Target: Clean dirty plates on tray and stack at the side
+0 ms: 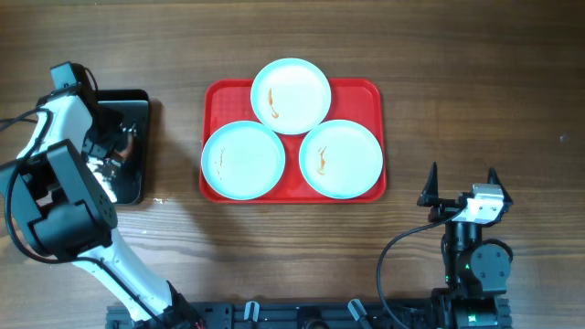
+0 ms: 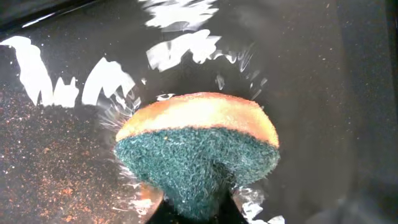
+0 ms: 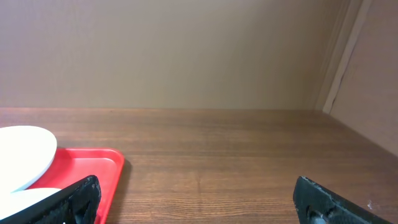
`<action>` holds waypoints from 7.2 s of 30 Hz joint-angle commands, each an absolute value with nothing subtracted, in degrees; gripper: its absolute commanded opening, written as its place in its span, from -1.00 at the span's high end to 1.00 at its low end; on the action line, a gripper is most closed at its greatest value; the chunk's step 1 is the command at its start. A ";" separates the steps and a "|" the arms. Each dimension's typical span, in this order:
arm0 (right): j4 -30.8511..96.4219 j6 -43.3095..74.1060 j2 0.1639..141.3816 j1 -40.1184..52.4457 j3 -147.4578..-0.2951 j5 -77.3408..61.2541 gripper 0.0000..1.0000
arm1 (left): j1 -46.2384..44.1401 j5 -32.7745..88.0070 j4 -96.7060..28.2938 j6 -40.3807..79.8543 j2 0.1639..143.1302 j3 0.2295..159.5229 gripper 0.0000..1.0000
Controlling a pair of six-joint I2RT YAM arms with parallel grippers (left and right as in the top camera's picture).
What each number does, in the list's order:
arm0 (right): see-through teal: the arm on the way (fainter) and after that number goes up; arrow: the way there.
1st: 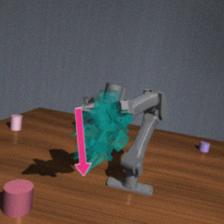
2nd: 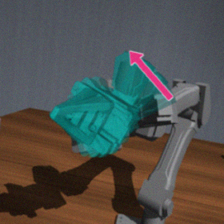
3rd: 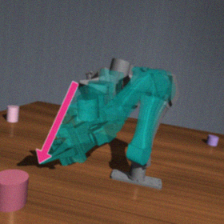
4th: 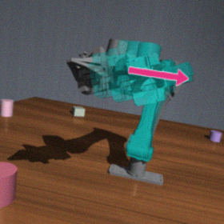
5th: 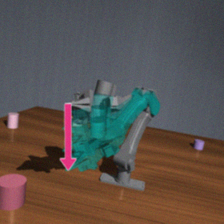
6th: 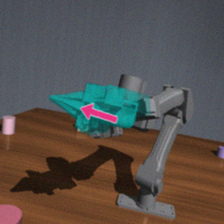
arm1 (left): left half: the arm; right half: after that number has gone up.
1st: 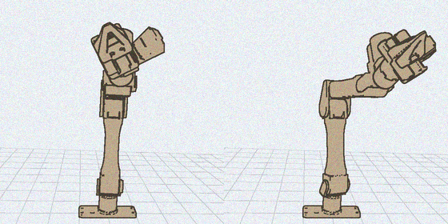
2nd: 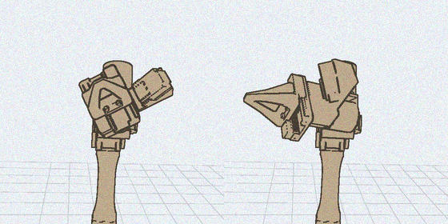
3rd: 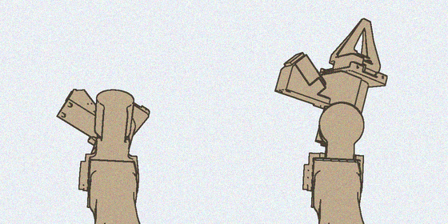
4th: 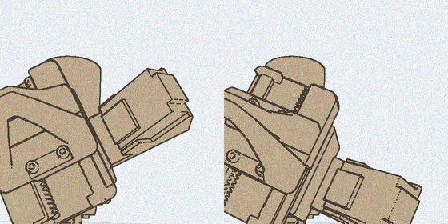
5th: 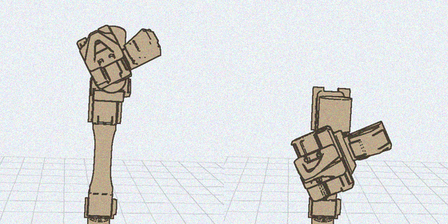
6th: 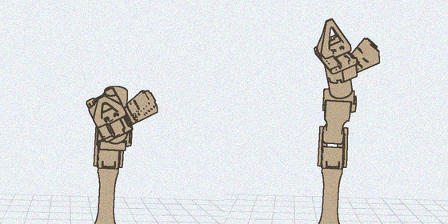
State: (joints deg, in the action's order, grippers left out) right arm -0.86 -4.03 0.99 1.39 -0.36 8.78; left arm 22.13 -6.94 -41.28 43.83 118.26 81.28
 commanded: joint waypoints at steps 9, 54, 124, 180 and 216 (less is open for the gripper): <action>-1.08 -4.49 0.43 1.06 -0.30 7.90 -1.00 | 22.02 -6.63 -43.55 43.94 111.15 81.67 0.92; -1.08 -4.47 0.43 1.06 -0.30 7.90 -0.99 | 22.02 -6.72 -34.41 43.94 108.88 71.44 -0.73; -1.08 -4.49 0.43 1.06 -0.30 7.90 -1.00 | 22.72 1.91 -35.44 42.19 94.98 71.26 0.92; -1.08 -4.47 0.43 1.06 -0.30 7.90 -0.99 | 22.74 10.13 -22.31 9.58 82.24 64.47 0.92; -1.08 -4.49 0.43 1.06 -0.30 7.90 -0.99 | 31.40 28.53 -17.78 18.92 81.43 64.47 0.92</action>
State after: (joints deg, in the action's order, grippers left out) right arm -0.86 -4.03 0.99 1.39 -0.36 8.78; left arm 31.20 26.00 -17.96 18.35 81.58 63.92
